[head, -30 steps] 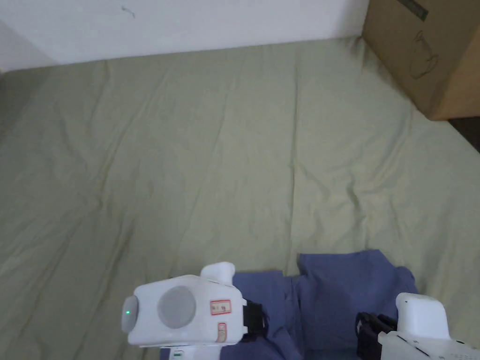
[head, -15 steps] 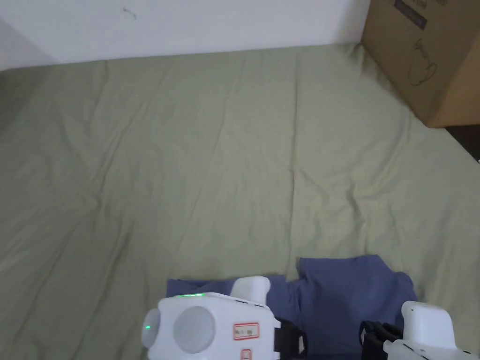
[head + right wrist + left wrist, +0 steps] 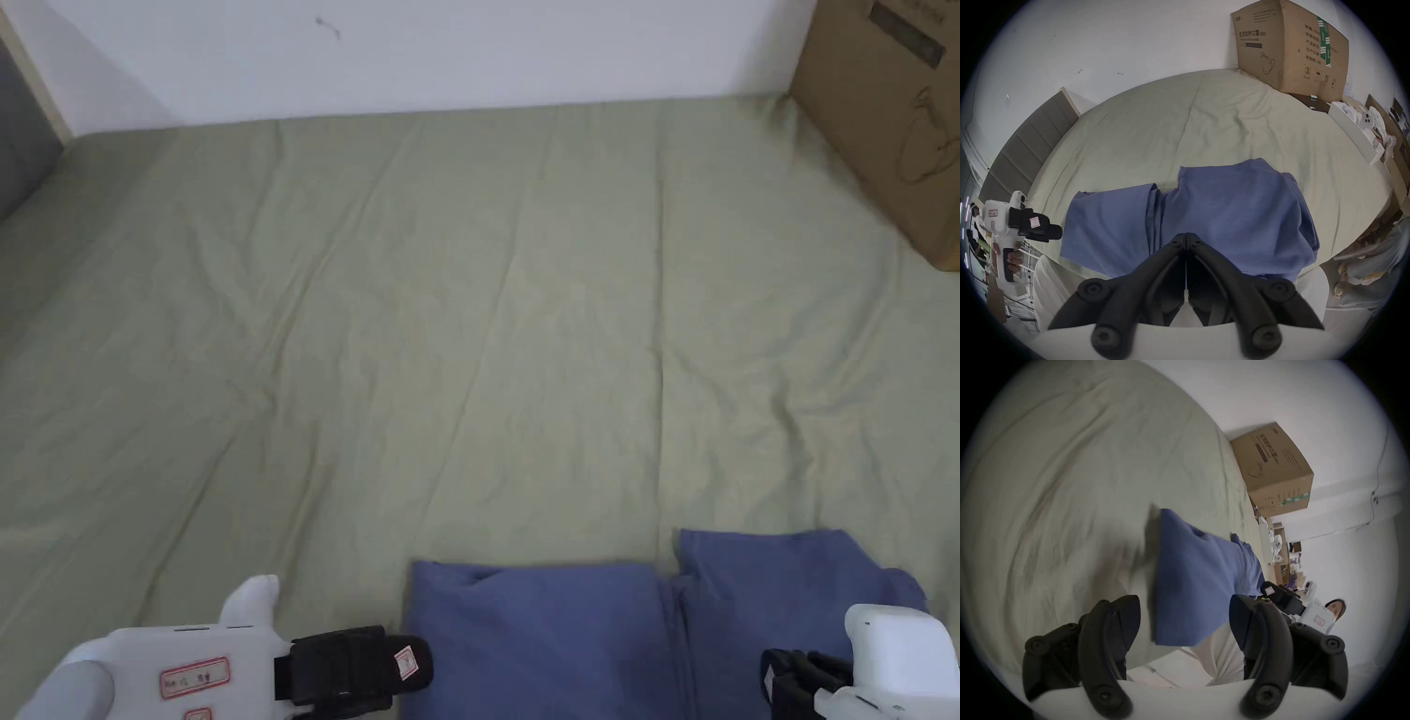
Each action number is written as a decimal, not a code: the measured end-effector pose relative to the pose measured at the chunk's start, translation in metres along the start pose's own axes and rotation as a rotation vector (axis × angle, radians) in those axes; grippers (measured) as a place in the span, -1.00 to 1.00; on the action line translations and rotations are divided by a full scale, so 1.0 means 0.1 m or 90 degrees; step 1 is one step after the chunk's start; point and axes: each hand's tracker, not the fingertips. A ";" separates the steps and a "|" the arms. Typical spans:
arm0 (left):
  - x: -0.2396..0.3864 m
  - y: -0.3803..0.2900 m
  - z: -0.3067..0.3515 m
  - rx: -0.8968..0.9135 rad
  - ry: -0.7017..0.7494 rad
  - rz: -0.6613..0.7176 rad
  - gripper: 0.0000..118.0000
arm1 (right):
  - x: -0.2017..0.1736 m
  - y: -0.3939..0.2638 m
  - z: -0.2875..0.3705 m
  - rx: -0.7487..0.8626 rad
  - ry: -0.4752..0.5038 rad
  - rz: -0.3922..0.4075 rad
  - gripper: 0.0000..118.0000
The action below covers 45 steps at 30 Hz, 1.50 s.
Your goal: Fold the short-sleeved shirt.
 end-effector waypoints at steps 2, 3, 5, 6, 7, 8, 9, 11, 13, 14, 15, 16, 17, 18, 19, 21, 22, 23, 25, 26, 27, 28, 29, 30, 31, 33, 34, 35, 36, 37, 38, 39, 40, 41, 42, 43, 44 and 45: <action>-0.14 0.04 -0.16 -0.023 -0.022 0.024 0.43 | -0.05 0.03 0.01 0.003 -0.003 0.010 -1.00; -0.18 0.08 -0.24 -0.034 -0.039 0.031 0.43 | -0.07 0.05 0.01 0.005 -0.004 0.012 -1.00; -0.23 0.12 -0.38 -0.013 -0.102 0.055 0.45 | -0.11 0.07 -0.01 0.003 -0.004 0.017 -1.00; -0.24 0.16 -0.44 -0.010 -0.136 0.060 0.46 | -0.12 0.08 -0.02 0.000 -0.002 0.020 -1.00; -0.24 0.19 -0.54 -0.008 -0.158 0.076 0.46 | -0.14 0.08 -0.04 -0.006 -0.003 0.023 -1.00; -0.25 0.21 -0.62 -0.016 -0.160 0.086 0.43 | -0.16 0.08 -0.05 -0.010 -0.005 0.027 -1.00; -0.27 0.23 -0.70 -0.036 -0.162 0.078 0.33 | -0.18 0.07 -0.06 -0.012 -0.006 0.032 -1.00; -0.14 0.29 -0.75 -0.053 -0.055 -0.002 -0.86 | -0.23 0.06 -0.07 -0.018 -0.007 0.039 -1.00; -0.11 0.24 -0.82 -0.062 -0.045 -0.011 -0.87 | -0.28 0.05 -0.10 -0.031 -0.024 0.052 -1.00; -0.11 0.26 -0.77 -0.063 -0.081 -0.014 -0.87 | -0.30 0.05 -0.11 -0.033 -0.029 0.063 -1.00; -0.12 0.28 -0.73 -0.058 -0.063 -0.007 -0.87 | -0.32 0.04 -0.12 -0.032 -0.029 0.071 -1.00; -0.16 0.28 -0.70 -0.060 -0.074 0.012 -0.87 | -0.33 0.05 -0.12 -0.034 -0.029 0.076 -1.00; -0.18 0.27 -0.66 -0.061 -0.081 0.009 -0.87 | -0.34 0.05 -0.12 -0.036 -0.027 0.076 -1.00; -0.17 0.26 -0.63 -0.055 -0.080 0.008 -0.87 | -0.35 0.06 -0.12 -0.037 -0.023 0.076 -1.00; -0.18 0.27 -0.59 -0.049 -0.086 0.008 -0.87 | -0.36 0.06 -0.12 -0.038 -0.021 0.075 -1.00; -0.23 0.30 -0.50 -0.034 -0.071 0.013 -0.87 | -0.38 0.07 -0.12 -0.033 -0.022 0.075 -1.00; -0.28 0.33 -0.46 -0.036 -0.040 0.020 -0.87 | -0.39 0.08 -0.12 -0.033 -0.022 0.074 -1.00; -0.32 0.35 -0.38 -0.030 -0.022 0.033 -0.87 | -0.39 0.09 -0.12 -0.036 -0.015 0.071 -1.00; -0.41 0.39 -0.09 -0.016 -0.032 0.023 -0.87 | -0.41 0.09 -0.11 -0.034 -0.006 0.066 -1.00; -0.41 0.41 0.08 0.006 0.007 0.008 -0.87 | -0.42 0.09 -0.11 -0.031 -0.004 0.068 -1.00; -0.42 0.43 0.24 0.017 0.039 0.001 -0.87 | -0.42 0.09 -0.11 -0.030 -0.004 0.071 -1.00; -0.46 0.45 0.43 0.034 0.066 -0.009 -0.87 | -0.42 0.08 -0.11 -0.029 -0.003 0.073 -1.00; -0.47 0.45 0.63 0.055 0.086 -0.004 -0.87 | -0.42 0.07 -0.11 -0.030 -0.001 0.072 -1.00; -0.53 0.47 0.80 0.072 0.110 0.017 -0.87 | -0.41 0.06 -0.13 -0.031 0.004 0.070 -1.00; -0.58 0.50 0.94 0.079 0.142 0.035 -0.87 | -0.41 0.04 -0.14 -0.033 0.006 0.067 -1.00; -0.58 0.52 1.18 0.100 0.205 0.055 -0.87 | -0.41 0.01 -0.16 -0.039 0.014 0.065 -1.00; -0.51 0.53 1.26 0.098 0.222 0.042 -0.87 | -0.41 -0.01 -0.16 -0.039 0.015 0.066 -1.00; -0.44 0.52 1.32 0.104 0.224 0.036 -0.87 | -0.42 -0.02 -0.16 -0.039 0.016 0.067 -1.00; -0.34 0.51 1.35 0.105 0.220 0.035 -0.87 | -0.42 -0.03 -0.16 -0.041 0.019 0.067 -1.00; -0.23 0.51 1.39 0.108 0.214 0.033 -0.87 | -0.41 -0.04 -0.16 -0.042 0.022 0.065 -1.00; -0.07 0.48 1.38 0.117 0.211 0.018 -0.87 | -0.40 -0.05 -0.15 -0.042 0.024 0.063 -1.00; 0.07 0.48 1.36 0.124 0.221 -0.005 -0.87 | -0.40 -0.05 -0.15 -0.043 0.025 0.061 -1.00; 0.25 0.47 1.33 0.127 0.238 -0.016 -0.87 | -0.39 -0.05 -0.15 -0.043 0.025 0.060 -1.00; 0.40 0.47 1.29 0.133 0.254 -0.028 -0.87 | -0.38 -0.05 -0.14 -0.041 0.024 0.059 -1.00; 0.57 0.45 1.24 0.140 0.262 -0.033 -0.87 | -0.36 -0.05 -0.14 -0.041 0.025 0.058 -1.00; 0.73 0.44 1.17 0.139 0.253 -0.022 -0.87 | -0.34 -0.05 -0.13 -0.040 0.025 0.057 -1.00; 0.85 0.43 1.12 0.138 0.246 -0.026 -0.87 | -0.32 -0.05 -0.12 -0.037 0.024 0.054 -1.00; 0.95 0.44 1.04 0.142 0.216 -0.022 -0.87 | -0.29 -0.05 -0.12 -0.035 0.024 0.050 -1.00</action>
